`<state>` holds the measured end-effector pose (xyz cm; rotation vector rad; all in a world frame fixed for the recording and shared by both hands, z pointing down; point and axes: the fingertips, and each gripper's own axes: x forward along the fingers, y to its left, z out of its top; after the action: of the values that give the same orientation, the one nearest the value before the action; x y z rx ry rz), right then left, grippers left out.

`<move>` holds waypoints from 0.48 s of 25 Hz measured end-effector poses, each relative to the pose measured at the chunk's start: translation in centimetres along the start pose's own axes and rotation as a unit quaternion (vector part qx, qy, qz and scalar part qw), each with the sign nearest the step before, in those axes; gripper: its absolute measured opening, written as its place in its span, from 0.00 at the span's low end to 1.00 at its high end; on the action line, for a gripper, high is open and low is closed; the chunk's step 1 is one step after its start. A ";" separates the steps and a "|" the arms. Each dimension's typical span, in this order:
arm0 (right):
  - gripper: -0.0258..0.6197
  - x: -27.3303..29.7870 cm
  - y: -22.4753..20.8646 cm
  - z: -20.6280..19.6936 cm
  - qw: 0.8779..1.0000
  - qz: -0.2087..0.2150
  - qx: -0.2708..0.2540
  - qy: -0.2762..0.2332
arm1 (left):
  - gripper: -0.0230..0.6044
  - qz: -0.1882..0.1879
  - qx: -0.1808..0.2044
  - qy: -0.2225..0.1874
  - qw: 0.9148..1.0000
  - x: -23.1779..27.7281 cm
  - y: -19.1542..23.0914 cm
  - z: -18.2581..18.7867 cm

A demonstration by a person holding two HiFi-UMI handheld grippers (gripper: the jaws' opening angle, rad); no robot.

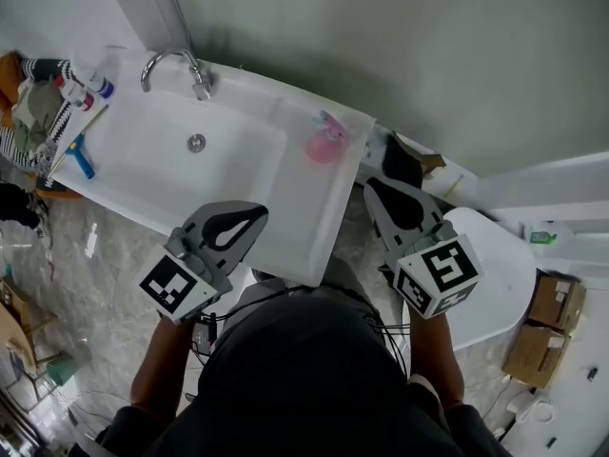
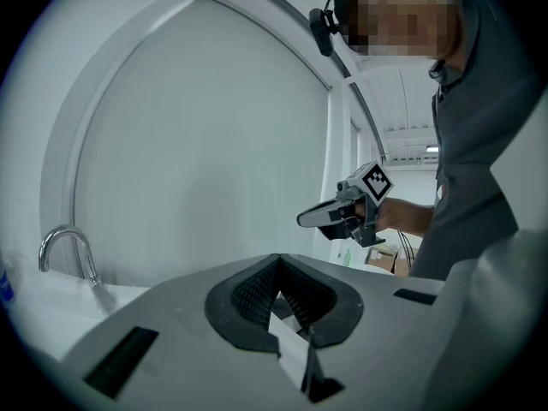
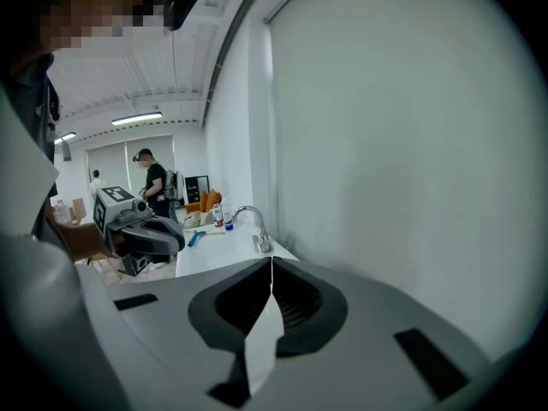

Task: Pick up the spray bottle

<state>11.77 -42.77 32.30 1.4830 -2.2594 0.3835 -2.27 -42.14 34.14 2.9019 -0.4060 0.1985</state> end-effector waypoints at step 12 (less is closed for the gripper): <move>0.06 6.8 -5.3 -2.3 0.997 0.067 0.011 0.033 | 0.04 0.077 -0.045 0.029 0.996 4.2 4.2 -1.5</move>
<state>14.64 -49.31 37.58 1.3138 -2.3149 0.4912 0.34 -46.85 37.04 2.7711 -0.6136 0.2800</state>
